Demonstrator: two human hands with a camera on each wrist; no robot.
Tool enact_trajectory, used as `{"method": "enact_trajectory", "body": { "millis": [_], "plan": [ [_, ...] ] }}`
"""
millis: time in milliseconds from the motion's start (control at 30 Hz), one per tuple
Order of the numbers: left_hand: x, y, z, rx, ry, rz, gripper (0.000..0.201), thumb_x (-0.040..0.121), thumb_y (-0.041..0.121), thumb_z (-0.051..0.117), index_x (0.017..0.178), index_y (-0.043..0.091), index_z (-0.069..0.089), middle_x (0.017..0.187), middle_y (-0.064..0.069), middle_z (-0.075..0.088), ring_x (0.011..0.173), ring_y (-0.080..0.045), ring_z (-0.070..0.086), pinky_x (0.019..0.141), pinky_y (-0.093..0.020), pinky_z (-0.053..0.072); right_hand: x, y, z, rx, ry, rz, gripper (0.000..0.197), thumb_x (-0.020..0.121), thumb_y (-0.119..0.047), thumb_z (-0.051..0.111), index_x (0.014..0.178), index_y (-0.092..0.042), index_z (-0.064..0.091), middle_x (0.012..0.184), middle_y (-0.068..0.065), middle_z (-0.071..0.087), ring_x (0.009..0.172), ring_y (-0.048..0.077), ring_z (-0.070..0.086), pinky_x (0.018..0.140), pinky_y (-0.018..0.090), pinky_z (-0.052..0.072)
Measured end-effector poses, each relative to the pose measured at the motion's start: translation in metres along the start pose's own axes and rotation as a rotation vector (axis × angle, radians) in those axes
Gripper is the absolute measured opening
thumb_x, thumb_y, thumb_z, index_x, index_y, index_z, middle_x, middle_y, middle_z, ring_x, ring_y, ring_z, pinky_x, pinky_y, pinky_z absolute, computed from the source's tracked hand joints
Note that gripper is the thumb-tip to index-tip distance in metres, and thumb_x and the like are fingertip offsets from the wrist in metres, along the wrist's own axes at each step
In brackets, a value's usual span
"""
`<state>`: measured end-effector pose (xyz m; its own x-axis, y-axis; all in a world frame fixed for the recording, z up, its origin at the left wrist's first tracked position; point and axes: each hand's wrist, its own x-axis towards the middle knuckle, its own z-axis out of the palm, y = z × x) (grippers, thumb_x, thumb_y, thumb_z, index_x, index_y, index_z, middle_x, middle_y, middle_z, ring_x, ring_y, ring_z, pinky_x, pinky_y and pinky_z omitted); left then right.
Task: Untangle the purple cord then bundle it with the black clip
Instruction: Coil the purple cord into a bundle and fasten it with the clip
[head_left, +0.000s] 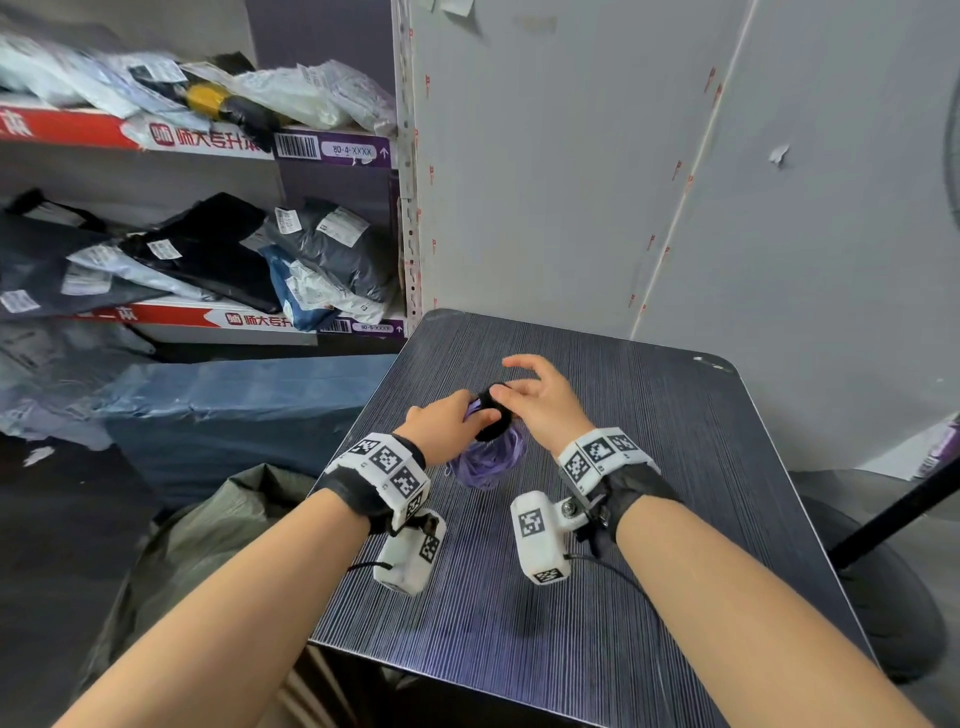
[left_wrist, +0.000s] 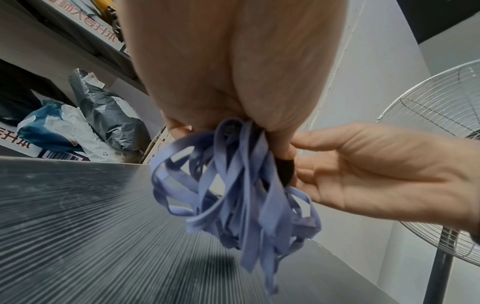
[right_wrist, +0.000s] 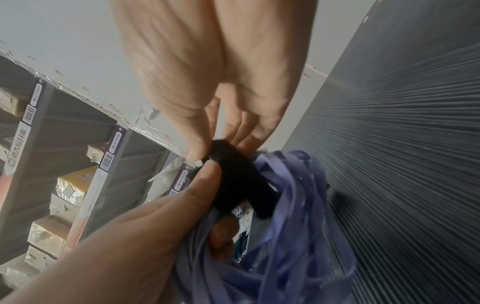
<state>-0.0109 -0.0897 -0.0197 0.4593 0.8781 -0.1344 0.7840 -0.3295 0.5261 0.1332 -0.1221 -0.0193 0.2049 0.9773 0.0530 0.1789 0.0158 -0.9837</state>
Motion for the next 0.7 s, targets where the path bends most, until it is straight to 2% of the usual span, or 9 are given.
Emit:
{"method": "enact_trajectory", "body": {
  "millis": [67, 167, 333, 467, 567, 633, 700],
  "plan": [
    [-0.0007, 0.0018, 0.0, -0.004, 0.009, -0.005, 0.031, 0.099, 0.045, 0.033, 0.093, 0.015, 0.042, 0.094, 0.0, 0.054, 0.098, -0.024, 0.053, 0.102, -0.042, 0.026, 0.0012, -0.0012, 0.0027, 0.029, 0.026, -0.002, 0.031, 0.085, -0.009, 0.065, 0.112, -0.02, 0.053, 0.086, 0.004, 0.065, 0.081, 0.015, 0.064, 0.077, 0.027, 0.051],
    [-0.0005, 0.0024, -0.0008, -0.01, 0.02, -0.002, 0.035, 0.1, 0.046, 0.029, 0.094, 0.014, 0.044, 0.092, 0.0, 0.055, 0.091, -0.023, 0.052, 0.101, -0.043, 0.025, 0.0018, -0.0021, 0.0056, 0.102, 0.026, 0.005, 0.037, 0.083, -0.009, 0.067, 0.115, -0.022, 0.053, 0.092, 0.011, 0.066, 0.088, 0.021, 0.065, 0.085, 0.033, 0.053],
    [0.0006, 0.0032, 0.0002, -0.007, 0.01, 0.0, 0.043, 0.1, 0.048, 0.024, 0.099, 0.012, 0.048, 0.09, 0.001, 0.055, 0.091, -0.023, 0.055, 0.102, -0.044, 0.026, 0.0048, -0.0056, 0.0088, 0.106, 0.039, 0.048, 0.045, 0.077, -0.008, 0.072, 0.117, -0.021, 0.055, 0.092, 0.011, 0.061, 0.086, 0.022, 0.062, 0.086, 0.037, 0.053],
    [-0.0052, 0.0092, -0.0025, -0.09, -0.022, -0.004, 0.04, 0.1, 0.047, 0.024, 0.089, 0.014, 0.044, 0.073, 0.006, 0.047, 0.077, -0.02, 0.048, 0.098, -0.044, 0.032, 0.0054, -0.0069, 0.0101, 0.079, 0.062, 0.056, 0.042, 0.077, -0.01, 0.073, 0.115, -0.02, 0.057, 0.091, 0.01, 0.063, 0.086, 0.02, 0.063, 0.086, 0.034, 0.052],
    [-0.0091, 0.0101, -0.0046, -0.113, -0.064, -0.019, 0.044, 0.1, 0.045, 0.024, 0.105, 0.01, 0.049, 0.083, 0.002, 0.051, 0.085, -0.022, 0.051, 0.097, -0.043, 0.034, 0.0054, -0.0071, 0.0093, 0.053, 0.033, 0.057, 0.043, 0.076, -0.01, 0.074, 0.115, -0.02, 0.058, 0.087, 0.008, 0.061, 0.082, 0.02, 0.063, 0.081, 0.034, 0.054],
    [-0.0076, 0.0069, -0.0033, -0.118, -0.078, -0.029, 0.049, 0.099, 0.048, 0.024, 0.114, 0.01, 0.05, 0.095, -0.005, 0.058, 0.096, -0.029, 0.056, 0.099, -0.045, 0.035, 0.0057, -0.0078, 0.0081, 0.031, -0.001, 0.057, 0.041, 0.077, -0.009, 0.073, 0.115, -0.018, 0.058, 0.084, 0.007, 0.06, 0.078, 0.019, 0.063, 0.075, 0.032, 0.054],
    [-0.0063, 0.005, -0.0026, -0.151, -0.104, -0.025, 0.054, 0.095, 0.053, 0.023, 0.117, 0.012, 0.051, 0.108, -0.014, 0.063, 0.104, -0.036, 0.057, 0.101, -0.05, 0.036, 0.0052, -0.0074, 0.0064, 0.003, -0.028, 0.047, 0.038, 0.078, -0.008, 0.072, 0.112, -0.016, 0.06, 0.08, 0.006, 0.06, 0.074, 0.018, 0.062, 0.071, 0.031, 0.052]
  ]
}}
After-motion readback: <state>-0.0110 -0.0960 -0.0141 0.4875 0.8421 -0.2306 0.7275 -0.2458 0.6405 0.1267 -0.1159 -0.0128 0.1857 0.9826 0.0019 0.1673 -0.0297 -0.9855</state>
